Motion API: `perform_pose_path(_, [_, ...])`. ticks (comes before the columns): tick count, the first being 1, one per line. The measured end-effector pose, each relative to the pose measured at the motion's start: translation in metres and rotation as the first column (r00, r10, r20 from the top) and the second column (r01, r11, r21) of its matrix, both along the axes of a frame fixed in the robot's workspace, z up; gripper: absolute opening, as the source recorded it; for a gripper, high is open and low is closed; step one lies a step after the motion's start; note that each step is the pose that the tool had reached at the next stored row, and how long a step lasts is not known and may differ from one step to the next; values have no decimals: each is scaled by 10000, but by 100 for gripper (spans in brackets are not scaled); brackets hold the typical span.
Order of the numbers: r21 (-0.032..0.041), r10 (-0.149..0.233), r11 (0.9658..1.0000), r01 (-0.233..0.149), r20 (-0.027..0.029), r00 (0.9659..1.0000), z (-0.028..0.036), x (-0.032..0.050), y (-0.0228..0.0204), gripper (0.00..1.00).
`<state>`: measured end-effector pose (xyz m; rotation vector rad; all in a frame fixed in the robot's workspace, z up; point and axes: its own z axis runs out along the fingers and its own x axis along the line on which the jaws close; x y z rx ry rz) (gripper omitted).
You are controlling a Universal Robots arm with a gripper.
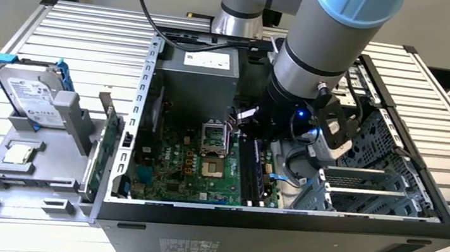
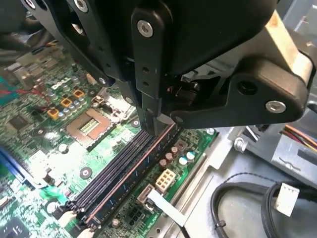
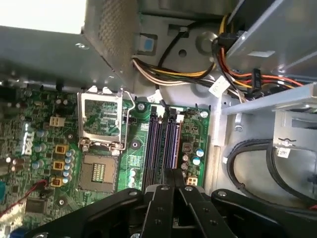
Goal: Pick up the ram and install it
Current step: 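Press down the ram until it locks into place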
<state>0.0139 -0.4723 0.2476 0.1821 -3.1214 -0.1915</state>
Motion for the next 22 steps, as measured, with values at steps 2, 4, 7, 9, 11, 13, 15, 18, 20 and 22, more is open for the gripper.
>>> perform_pose_path(2, [0, 336, 9994, -336, 0, 9994, 0, 0, 0, 0])
perform_pose_path(4, [0, 669, 9978, -669, 0, 9978, 0, 0, 0, 0])
perform_pose_path(7, [1, 1158, 9933, -1158, 0, 9933, 0, 0, 0, 0])
perform_pose_path(9, [0, 1483, 9889, -1483, 1, 9889, 0, 0, 0, 0])
perform_pose_path(11, [-5, 1837, 9830, -1837, 2, 9830, -1, 0, 0, 0])
perform_pose_path(13, [-10, 2200, 9755, -2200, 3, 9755, -1, 0, 0, 0])
perform_pose_path(15, [-12, 2549, 9670, -2549, 3, 9670, -1, 0, 0, 0])
perform_pose_path(18, [-15, 3079, 9514, -3079, 12, 9514, -1, 0, 0, 0])
perform_pose_path(20, [-16, 3429, 9394, -3429, 11, 9394, 0, 0, 0, 0])
perform_pose_path(22, [-16, 3754, 9269, -3754, 11, 9269, 0, 0, 0, 0])
